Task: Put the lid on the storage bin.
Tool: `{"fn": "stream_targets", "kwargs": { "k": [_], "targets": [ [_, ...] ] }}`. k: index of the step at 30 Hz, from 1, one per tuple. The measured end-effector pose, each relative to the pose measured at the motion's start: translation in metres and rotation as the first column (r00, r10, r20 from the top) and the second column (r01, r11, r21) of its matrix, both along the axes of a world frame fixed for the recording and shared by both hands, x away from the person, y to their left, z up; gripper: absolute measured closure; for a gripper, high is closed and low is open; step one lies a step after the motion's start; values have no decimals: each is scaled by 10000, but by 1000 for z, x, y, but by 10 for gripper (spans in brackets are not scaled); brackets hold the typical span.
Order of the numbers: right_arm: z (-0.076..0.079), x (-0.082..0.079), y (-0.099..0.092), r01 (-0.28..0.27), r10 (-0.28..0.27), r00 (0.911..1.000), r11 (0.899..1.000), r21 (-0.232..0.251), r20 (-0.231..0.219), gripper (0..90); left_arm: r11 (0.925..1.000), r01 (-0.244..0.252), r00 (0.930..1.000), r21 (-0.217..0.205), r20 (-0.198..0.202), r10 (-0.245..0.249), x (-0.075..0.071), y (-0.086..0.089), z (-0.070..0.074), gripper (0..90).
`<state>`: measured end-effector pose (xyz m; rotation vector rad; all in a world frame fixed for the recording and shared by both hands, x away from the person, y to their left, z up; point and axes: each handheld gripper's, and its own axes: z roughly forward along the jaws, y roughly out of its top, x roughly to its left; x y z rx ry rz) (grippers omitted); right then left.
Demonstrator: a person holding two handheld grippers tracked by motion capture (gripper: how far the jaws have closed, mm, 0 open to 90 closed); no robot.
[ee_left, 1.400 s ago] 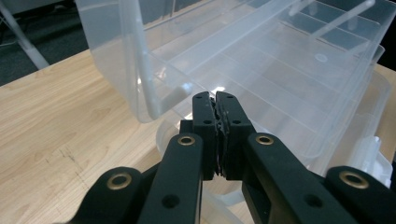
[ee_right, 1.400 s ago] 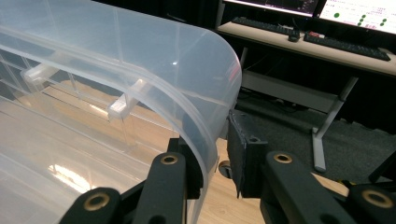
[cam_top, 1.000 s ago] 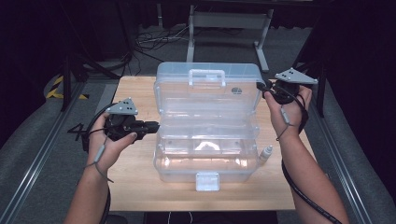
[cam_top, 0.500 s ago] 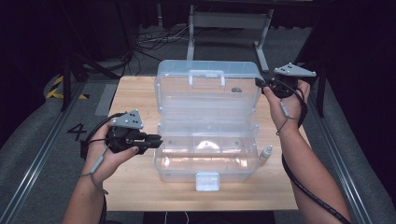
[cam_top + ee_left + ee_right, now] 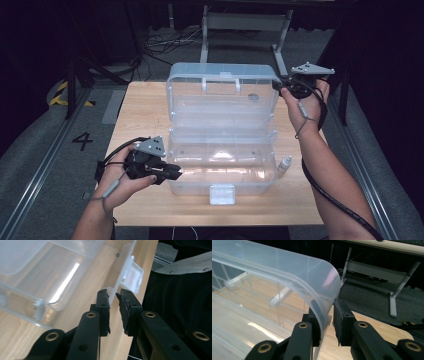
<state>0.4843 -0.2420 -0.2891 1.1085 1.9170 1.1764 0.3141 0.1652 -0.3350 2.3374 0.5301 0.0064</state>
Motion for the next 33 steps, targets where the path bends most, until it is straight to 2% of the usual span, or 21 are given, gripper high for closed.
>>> {"fn": "stream_targets", "kwargs": {
  "k": [12, 20, 25, 30, 33],
  "targets": [
    [1, 8, -1, -58, 58, 9996, 10000, -11, -282, 770, 9954, 789, 9960, 550, -475, -763, 6, -20, -21, 750],
    [2, 11, -1, -112, 111, 9989, 9999, -19, -447, 768, 9925, 876, 9942, 849, -702, -818, 11, -28, -32, 725],
    [2, 15, -1, -106, 104, 9982, 9999, -33, -584, 769, 9871, 1245, 9878, 1002, -1065, -1138, 14, -34, -42, 742],
    [2, 18, -1, -91, 91, 9975, 10000, 3, -696, 770, 9821, 1481, 9837, 1162, -1201, -1341, 15, -38, -46, 755],
    [2, 21, -1, -74, 75, 9972, 10000, 16, -742, 773, 9764, 1601, 9822, 1452, -1216, -1430, 14, -41, -49, 774]
  ]
}}
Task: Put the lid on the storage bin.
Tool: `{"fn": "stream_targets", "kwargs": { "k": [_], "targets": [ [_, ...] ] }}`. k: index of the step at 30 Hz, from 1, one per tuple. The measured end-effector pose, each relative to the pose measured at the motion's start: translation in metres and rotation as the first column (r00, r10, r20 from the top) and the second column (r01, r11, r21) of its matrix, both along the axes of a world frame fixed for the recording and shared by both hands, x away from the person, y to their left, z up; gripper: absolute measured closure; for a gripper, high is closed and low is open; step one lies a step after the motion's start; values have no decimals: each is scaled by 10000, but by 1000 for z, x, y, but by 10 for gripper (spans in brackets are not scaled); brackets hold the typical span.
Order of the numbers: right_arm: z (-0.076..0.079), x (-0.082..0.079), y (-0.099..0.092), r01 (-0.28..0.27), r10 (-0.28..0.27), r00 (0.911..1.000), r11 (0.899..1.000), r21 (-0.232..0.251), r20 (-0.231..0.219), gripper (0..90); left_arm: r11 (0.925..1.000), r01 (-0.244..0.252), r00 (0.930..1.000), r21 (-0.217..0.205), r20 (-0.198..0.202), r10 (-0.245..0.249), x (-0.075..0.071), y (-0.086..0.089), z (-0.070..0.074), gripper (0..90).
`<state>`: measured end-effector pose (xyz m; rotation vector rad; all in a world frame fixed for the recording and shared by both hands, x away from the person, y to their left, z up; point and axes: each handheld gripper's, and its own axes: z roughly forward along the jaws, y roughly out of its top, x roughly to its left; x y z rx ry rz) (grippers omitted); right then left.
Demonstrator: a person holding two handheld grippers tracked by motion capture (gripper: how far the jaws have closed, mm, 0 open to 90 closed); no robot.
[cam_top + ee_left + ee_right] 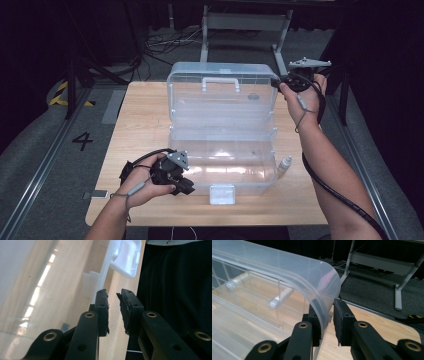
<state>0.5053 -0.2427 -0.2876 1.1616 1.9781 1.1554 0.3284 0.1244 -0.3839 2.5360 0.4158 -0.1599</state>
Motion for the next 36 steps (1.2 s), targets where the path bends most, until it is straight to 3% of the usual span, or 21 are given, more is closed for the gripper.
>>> {"fn": "stream_targets", "kwargs": {
  "k": [3, 6, 12, 18, 24, 29, 34, 36],
  "targets": [
    [-1, 3, 0, 33, -32, 10000, 10000, 64, -83, 774, 9997, 132, 9999, 217, 69, -134, -1, 1, 0, 835],
    [-1, 6, 0, 52, -51, 9999, 10000, 52, -127, 777, 9984, 306, 9995, 468, -138, -300, -1, -1, -4, 887],
    [-2, 9, 1, 84, -82, 9998, 9999, 105, -164, 784, 9967, 318, 9992, 743, -253, -300, 2, -4, -12, 896],
    [-4, 15, 0, 147, -142, 9995, 9998, 164, -269, 794, 9987, 241, 9997, 459, -85, -237, -1, 1, -4, 887],
    [-4, 18, 2, 204, -199, 9991, 9997, 152, -369, 797, 9999, -45, 9985, -111, 548, 51, -3, 7, 7, 833],
    [-4, 20, 2, 216, -211, 9989, 9997, 133, -412, 798, 9993, -11, 9993, -382, 360, 25, 0, 6, 3, 800],
    [-4, 20, 2, 204, -197, 9988, 9997, 143, -455, 798, 9992, 114, 9961, -383, 884, -80, -4, 2, 11, 740],
    [-4, 20, 2, 193, -186, 9987, 9997, 151, -470, 798, 9984, 129, 9977, -544, 677, -92, -1, 3, 8, 753]
  ]
}}
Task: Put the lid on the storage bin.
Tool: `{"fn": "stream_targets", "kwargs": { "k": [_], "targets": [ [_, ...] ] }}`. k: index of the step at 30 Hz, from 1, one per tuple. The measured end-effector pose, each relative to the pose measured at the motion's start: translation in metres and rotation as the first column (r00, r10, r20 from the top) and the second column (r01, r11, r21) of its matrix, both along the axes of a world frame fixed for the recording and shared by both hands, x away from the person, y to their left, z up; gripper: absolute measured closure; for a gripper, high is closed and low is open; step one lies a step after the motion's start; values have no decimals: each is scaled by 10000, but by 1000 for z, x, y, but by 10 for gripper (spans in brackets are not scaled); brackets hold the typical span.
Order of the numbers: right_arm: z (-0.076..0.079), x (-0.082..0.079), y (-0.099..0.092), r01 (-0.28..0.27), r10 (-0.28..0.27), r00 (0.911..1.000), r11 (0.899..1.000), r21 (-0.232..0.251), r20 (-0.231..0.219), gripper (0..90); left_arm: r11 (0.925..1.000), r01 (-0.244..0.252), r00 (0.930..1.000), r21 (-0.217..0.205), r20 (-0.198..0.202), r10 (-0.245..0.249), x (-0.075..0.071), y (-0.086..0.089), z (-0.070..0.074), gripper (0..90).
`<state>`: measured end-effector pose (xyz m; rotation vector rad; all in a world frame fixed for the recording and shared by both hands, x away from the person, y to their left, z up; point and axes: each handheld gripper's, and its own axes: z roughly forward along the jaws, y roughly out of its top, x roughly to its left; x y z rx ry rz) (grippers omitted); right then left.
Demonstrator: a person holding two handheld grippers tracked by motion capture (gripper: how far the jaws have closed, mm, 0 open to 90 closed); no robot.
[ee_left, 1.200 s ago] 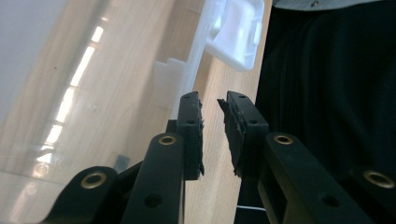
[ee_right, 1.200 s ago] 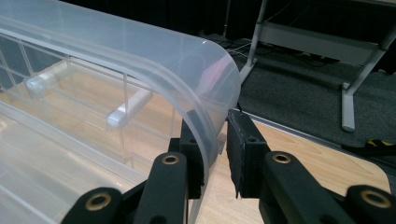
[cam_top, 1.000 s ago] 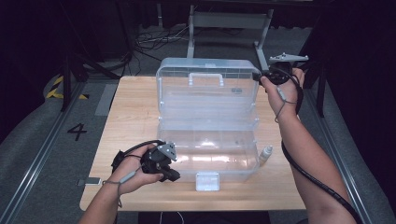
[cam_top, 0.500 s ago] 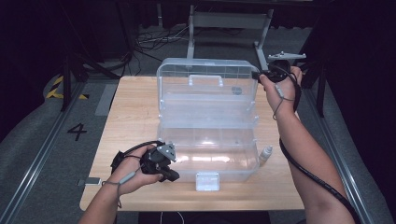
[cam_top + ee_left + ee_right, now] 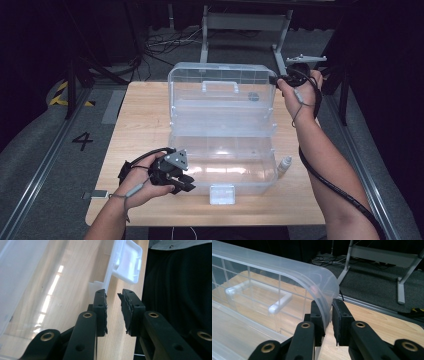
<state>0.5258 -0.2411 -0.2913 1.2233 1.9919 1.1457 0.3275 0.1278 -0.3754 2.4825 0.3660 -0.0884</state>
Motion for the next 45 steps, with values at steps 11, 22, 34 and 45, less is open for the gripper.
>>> {"fn": "stream_targets", "kwargs": {
  "k": [11, 22, 34, 45],
  "targets": [
    [-1, 5, 0, 4, -4, 9999, 10000, 7, -111, 800, 9995, -309, 9983, 35, 497, 307, 1, 1, 1, 693],
    [-3, 13, -1, 12, -8, 9994, 9999, 113, -341, 803, 9976, -132, 9981, 682, -595, 173, 16, -1, -28, 771],
    [-8, 24, 0, 61, -55, 9986, 9999, 118, -524, 810, 9985, -428, 9979, 334, -477, 443, 13, 2, -32, 774],
    [-14, 36, 2, 161, -150, 9972, 9998, 138, -727, 819, 9983, -583, 9970, 74, -505, 586, 11, 5, -35, 774]
  ]
}}
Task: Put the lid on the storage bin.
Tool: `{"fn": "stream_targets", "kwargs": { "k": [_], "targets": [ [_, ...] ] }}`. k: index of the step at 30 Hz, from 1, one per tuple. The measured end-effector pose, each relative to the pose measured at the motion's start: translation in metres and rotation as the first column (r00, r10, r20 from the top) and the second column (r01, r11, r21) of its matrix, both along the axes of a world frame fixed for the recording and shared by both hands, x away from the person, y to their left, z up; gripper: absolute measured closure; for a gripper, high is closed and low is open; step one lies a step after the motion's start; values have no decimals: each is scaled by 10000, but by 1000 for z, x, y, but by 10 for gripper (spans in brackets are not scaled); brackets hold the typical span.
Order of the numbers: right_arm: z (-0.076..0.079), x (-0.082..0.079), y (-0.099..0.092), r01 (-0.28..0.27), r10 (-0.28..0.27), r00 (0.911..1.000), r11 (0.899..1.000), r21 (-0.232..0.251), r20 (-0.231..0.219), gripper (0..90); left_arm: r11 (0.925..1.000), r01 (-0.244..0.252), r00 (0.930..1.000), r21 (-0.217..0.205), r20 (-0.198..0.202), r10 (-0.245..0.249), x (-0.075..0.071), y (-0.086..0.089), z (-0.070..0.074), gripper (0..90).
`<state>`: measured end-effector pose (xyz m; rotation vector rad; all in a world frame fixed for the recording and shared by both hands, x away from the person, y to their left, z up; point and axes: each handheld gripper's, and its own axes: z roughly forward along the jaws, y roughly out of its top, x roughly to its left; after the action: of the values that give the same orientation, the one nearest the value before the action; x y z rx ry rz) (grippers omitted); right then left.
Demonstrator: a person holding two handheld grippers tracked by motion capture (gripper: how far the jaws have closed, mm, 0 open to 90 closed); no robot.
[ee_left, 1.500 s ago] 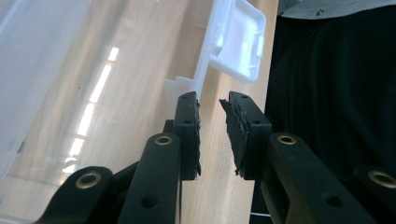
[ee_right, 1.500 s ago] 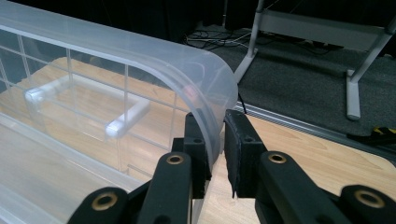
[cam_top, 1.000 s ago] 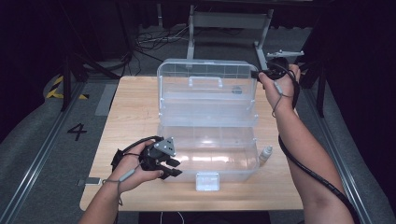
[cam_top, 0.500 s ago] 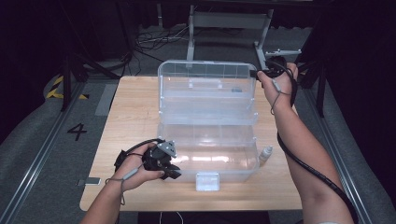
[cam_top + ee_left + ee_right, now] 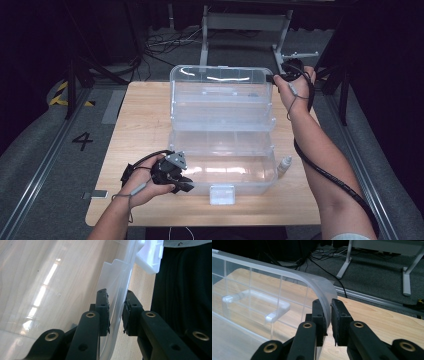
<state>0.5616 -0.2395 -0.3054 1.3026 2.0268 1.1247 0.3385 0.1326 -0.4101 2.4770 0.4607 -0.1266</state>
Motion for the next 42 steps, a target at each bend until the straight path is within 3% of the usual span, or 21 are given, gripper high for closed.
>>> {"fn": "stream_targets", "kwargs": {
  "k": [25, 32, 42],
  "targets": [
    [-12, 21, 1, 52, -60, 9984, 9999, -136, -563, 833, 9996, 260, 9992, 79, -290, -258, 6, -1, 0, 769],
    [-20, 23, 3, 60, -64, 9998, 9996, -259, -175, 843, 9996, 258, 9991, 79, -330, -256, 6, -1, 0, 767],
    [-34, 25, 3, 156, -156, 9991, 9999, 2, 383, 843, 9997, 244, 9990, 7, -383, -244, 7, 0, -1, 766]
  ]
}}
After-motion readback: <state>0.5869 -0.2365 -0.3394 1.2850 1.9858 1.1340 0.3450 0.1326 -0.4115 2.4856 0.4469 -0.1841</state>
